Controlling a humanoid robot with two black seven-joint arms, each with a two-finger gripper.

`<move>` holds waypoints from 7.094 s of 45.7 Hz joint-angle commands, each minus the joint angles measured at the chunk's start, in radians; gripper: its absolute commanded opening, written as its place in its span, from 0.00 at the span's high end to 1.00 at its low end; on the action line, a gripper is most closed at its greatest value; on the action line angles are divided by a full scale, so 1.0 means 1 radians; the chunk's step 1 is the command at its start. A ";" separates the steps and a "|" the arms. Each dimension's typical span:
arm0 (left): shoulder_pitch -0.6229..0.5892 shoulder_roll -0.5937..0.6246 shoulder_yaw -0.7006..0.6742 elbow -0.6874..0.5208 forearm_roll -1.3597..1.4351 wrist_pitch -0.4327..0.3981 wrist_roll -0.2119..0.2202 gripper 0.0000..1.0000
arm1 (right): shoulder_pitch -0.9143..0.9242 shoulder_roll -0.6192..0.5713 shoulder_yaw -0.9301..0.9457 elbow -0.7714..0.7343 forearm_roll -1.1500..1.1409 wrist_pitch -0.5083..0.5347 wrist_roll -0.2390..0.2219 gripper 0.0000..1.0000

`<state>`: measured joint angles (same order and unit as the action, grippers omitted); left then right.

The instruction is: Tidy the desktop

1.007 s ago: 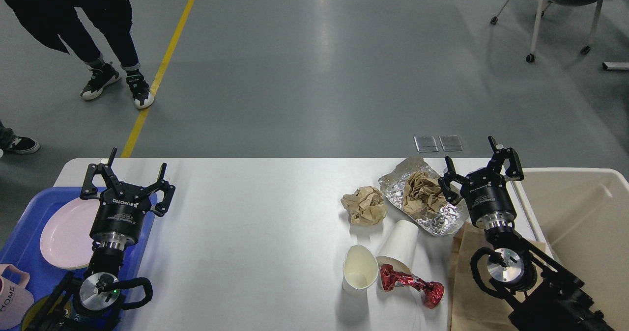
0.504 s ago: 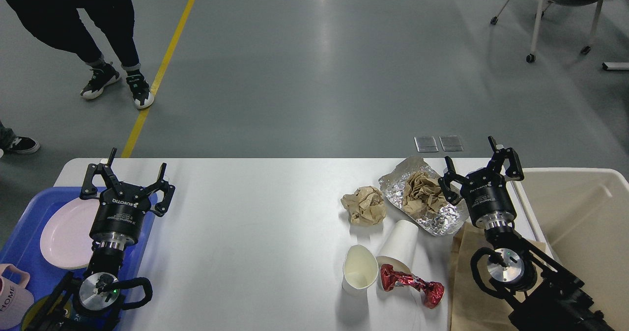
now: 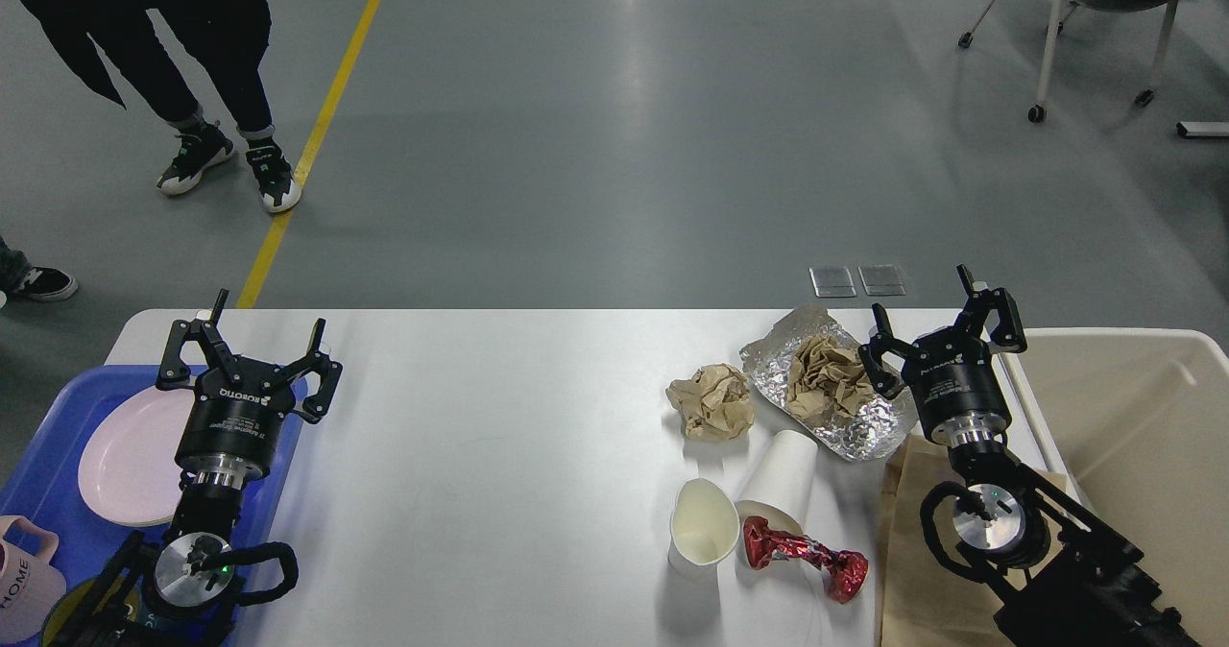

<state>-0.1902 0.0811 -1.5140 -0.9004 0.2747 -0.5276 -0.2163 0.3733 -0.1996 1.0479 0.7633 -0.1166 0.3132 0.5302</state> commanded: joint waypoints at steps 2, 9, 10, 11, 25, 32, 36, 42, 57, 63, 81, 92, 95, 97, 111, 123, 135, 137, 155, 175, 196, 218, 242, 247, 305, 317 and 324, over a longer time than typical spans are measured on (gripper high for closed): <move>0.000 0.000 0.000 0.000 0.000 0.000 0.000 0.04 | 0.006 0.002 0.056 0.002 0.000 -0.002 0.002 0.00; 0.000 0.002 0.000 0.000 -0.002 0.000 0.000 0.04 | 0.007 0.000 0.076 0.001 0.000 0.000 0.002 0.00; 0.000 0.000 0.000 0.000 0.000 0.000 0.000 0.04 | 0.006 0.000 0.078 0.001 0.000 0.000 0.002 0.00; 0.000 0.000 0.000 0.000 0.000 0.000 0.000 0.04 | 0.004 0.002 0.078 -0.001 0.000 0.000 0.002 0.00; 0.002 -0.001 0.000 0.000 0.000 0.000 0.000 0.04 | -0.002 0.002 0.063 -0.002 0.000 0.003 -0.001 0.00; 0.002 -0.001 0.000 0.000 0.000 0.000 0.000 0.04 | -0.004 0.000 0.061 -0.009 0.000 0.003 -0.009 0.00; 0.000 0.000 0.000 0.000 0.000 0.000 0.000 0.04 | -0.002 -0.001 0.063 -0.010 0.000 0.001 -0.010 0.00; 0.000 0.000 0.000 0.000 0.000 0.000 0.000 0.04 | -0.005 -0.003 0.060 -0.004 0.000 0.006 -0.010 0.00; 0.002 0.000 0.000 0.000 -0.002 0.000 0.000 0.04 | 0.007 -0.003 0.060 0.007 0.005 0.058 -0.007 0.00; 0.002 0.000 0.000 0.000 0.000 0.000 0.000 0.04 | 0.015 -0.044 0.055 -0.004 0.008 0.105 -0.004 0.00; 0.000 0.000 0.000 0.000 -0.002 0.000 0.000 0.04 | 0.455 -0.362 -0.866 -0.059 0.009 0.142 -0.006 0.00; 0.000 0.000 0.000 0.000 0.000 0.000 0.000 0.04 | 0.939 -0.389 -1.682 -0.038 0.012 0.170 -0.007 0.00; 0.000 0.000 0.000 0.000 0.000 0.000 0.000 0.04 | 1.036 -0.380 -1.828 -0.010 0.012 0.220 -0.007 0.00; 0.000 0.000 0.000 0.000 0.000 0.000 0.000 0.04 | 1.104 -0.371 -1.905 0.008 0.012 0.259 -0.007 0.00; 0.000 0.000 0.000 0.000 -0.002 0.000 0.000 0.04 | 1.625 -0.224 -2.367 0.358 0.011 0.363 -0.104 0.00; 0.000 0.000 0.000 0.000 0.000 0.000 0.000 0.04 | 1.900 -0.113 -2.450 0.665 0.014 0.374 -0.473 0.00; 0.000 0.000 0.000 0.000 -0.002 0.000 0.000 0.04 | 2.145 -0.041 -2.464 0.907 0.063 0.403 -0.510 0.00; 0.000 0.000 0.000 0.000 0.000 0.000 0.000 0.04 | 2.144 -0.029 -2.464 0.912 0.066 0.405 -0.513 0.00; 0.000 0.000 0.000 0.000 -0.002 0.000 0.000 0.04 | 2.138 -0.035 -2.490 0.923 0.067 0.397 -0.513 0.00; 0.000 0.000 0.000 0.000 0.000 0.000 0.000 0.04 | 1.773 -0.181 -2.514 0.893 0.000 0.129 -0.486 0.00; 0.000 0.000 0.000 0.000 0.000 0.000 0.000 0.04 | 1.267 -0.281 -2.447 0.551 -0.048 -0.017 -0.320 0.01; 0.000 0.000 0.000 0.000 0.000 0.000 0.000 0.04 | 1.017 -0.227 -2.418 0.383 -0.035 -0.082 -0.303 0.01; 0.000 0.000 0.000 0.000 0.000 0.000 0.000 0.04 | 0.897 -0.202 -2.375 0.384 -0.018 -0.237 -0.314 0.35; 0.000 0.000 0.000 0.000 0.000 0.000 0.000 0.04 | 0.897 -0.213 -2.375 0.389 -0.015 -0.233 -0.315 0.86; 0.000 0.000 0.000 0.000 0.000 0.000 0.002 0.04 | 1.688 -0.267 -2.562 0.834 0.031 0.131 -0.397 1.00; 0.000 0.000 0.000 0.000 0.000 0.000 0.002 0.04 | 1.984 -0.121 -2.590 0.887 0.163 0.306 -0.398 1.00; -0.001 0.000 0.000 0.000 0.000 0.000 0.002 0.04 | 2.038 -0.103 -2.576 0.910 0.167 0.325 -0.408 1.00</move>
<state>-0.1906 0.0813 -1.5140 -0.9004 0.2745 -0.5277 -0.2148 2.3793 -0.3114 -1.5347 1.6611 0.0453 0.6269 0.1297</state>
